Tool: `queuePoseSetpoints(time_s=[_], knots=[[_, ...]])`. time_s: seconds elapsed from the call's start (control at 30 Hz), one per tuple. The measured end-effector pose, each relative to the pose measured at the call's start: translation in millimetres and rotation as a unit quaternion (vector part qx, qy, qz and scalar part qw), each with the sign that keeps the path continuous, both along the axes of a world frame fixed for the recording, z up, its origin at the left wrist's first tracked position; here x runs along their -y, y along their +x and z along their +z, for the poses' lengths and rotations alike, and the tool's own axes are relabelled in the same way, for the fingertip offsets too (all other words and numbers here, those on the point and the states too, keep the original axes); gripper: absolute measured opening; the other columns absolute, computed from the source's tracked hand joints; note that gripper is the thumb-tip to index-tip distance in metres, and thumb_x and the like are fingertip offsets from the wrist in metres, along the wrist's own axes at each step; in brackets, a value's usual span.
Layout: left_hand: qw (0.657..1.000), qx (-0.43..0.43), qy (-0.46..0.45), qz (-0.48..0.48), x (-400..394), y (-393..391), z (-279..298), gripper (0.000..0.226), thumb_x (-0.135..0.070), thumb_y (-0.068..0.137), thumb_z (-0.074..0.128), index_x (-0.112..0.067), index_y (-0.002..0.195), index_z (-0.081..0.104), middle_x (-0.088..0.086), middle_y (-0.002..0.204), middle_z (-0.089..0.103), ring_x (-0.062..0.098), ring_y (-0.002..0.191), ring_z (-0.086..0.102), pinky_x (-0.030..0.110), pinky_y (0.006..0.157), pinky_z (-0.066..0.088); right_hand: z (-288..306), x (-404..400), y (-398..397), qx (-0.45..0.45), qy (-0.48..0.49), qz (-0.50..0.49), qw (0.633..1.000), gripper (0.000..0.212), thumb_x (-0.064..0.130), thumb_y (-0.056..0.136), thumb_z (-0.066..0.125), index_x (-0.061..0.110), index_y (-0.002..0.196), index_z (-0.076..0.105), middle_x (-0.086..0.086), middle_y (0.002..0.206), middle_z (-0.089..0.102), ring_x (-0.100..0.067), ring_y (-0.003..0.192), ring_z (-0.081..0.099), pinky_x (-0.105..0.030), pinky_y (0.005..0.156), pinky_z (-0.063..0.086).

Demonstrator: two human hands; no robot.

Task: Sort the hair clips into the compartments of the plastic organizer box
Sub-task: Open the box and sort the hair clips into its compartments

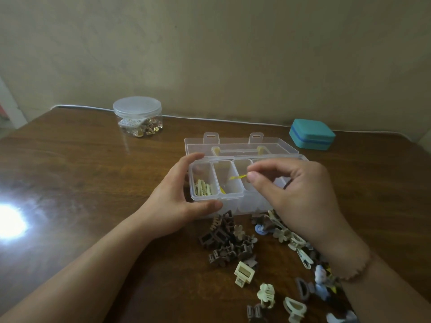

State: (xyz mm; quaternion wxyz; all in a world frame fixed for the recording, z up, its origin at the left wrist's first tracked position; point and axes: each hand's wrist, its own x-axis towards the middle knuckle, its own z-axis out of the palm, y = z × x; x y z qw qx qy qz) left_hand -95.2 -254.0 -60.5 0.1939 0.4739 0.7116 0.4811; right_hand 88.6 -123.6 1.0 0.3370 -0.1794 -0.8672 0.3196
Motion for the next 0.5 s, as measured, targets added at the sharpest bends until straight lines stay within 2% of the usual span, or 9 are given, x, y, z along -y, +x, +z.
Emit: queuePoseSetpoints(time_s=[0.1, 0.2, 0.27, 0.33, 0.37, 0.5], knots=[[1.000, -0.001, 0.000, 0.000, 0, 0, 0, 0.095, -0.055, 0.064, 0.083, -0.051, 0.142, 0.028, -0.025, 0.141, 0.038, -0.011, 0.113, 0.047, 0.009, 0.079, 0.041, -2, 0, 5, 0.027, 0.036, 0.007, 0.999, 0.012, 0.021, 0.083, 0.071, 0.028, 0.092, 0.073, 0.018, 0.076, 0.067, 0.009, 0.065, 0.061, -0.003, 0.050, 0.041], [1.000, -0.006, -0.002, 0.002, 0, 1, 1, 0.094, -0.053, 0.066, 0.082, -0.050, 0.143, 0.028, -0.024, 0.141, 0.037, -0.011, 0.111, 0.046, 0.009, 0.079, 0.039, 7, -7, 22, 0.055, 0.055, 0.040, 0.996, 0.012, 0.022, 0.080, 0.068, 0.031, 0.087, 0.072, 0.016, 0.068, 0.065, 0.003, 0.063, 0.060, -0.006, 0.047, 0.041], [1.000, -0.007, -0.004, 0.004, 0, 1, 1, 0.095, -0.054, 0.066, 0.082, -0.050, 0.143, 0.027, -0.023, 0.142, 0.037, -0.010, 0.111, 0.046, 0.009, 0.080, 0.038, 11, -11, 33, 0.180, 0.059, 0.070, 0.979, 0.009, 0.030, 0.080, 0.068, 0.038, 0.083, 0.071, 0.017, 0.072, 0.066, -0.002, 0.067, 0.061, -0.013, 0.049, 0.047], [1.000, -0.007, -0.006, 0.003, 0, 1, 1, 0.096, -0.057, 0.062, 0.080, -0.051, 0.142, 0.027, -0.023, 0.142, 0.037, -0.009, 0.112, 0.046, 0.009, 0.079, 0.039, 10, -13, 40, 0.326, 0.120, 0.082, 0.934, 0.010, 0.040, 0.081, 0.067, 0.044, 0.090, 0.069, 0.016, 0.071, 0.065, -0.001, 0.072, 0.060, -0.018, 0.055, 0.049], [1.000, -0.005, -0.006, 0.003, 0, 1, 1, 0.097, -0.059, 0.060, 0.079, -0.052, 0.142, 0.027, -0.022, 0.142, 0.038, -0.007, 0.114, 0.048, 0.009, 0.081, 0.039, 10, -12, 42, 0.369, 0.151, 0.076, 0.914, 0.013, 0.044, 0.083, 0.065, 0.048, 0.095, 0.066, 0.016, 0.071, 0.064, 0.000, 0.074, 0.059, -0.018, 0.058, 0.049], [1.000, 0.005, -0.006, 0.003, 0, 0, 0, 0.098, -0.066, 0.054, 0.076, -0.056, 0.139, 0.028, -0.018, 0.142, 0.044, -0.001, 0.116, 0.053, 0.015, 0.086, 0.044, 16, -15, 45, 0.418, 0.205, 0.002, 0.885, 0.022, 0.054, 0.086, 0.056, 0.049, 0.107, 0.054, 0.013, 0.075, 0.059, -0.001, 0.071, 0.056, -0.017, 0.061, 0.047]])
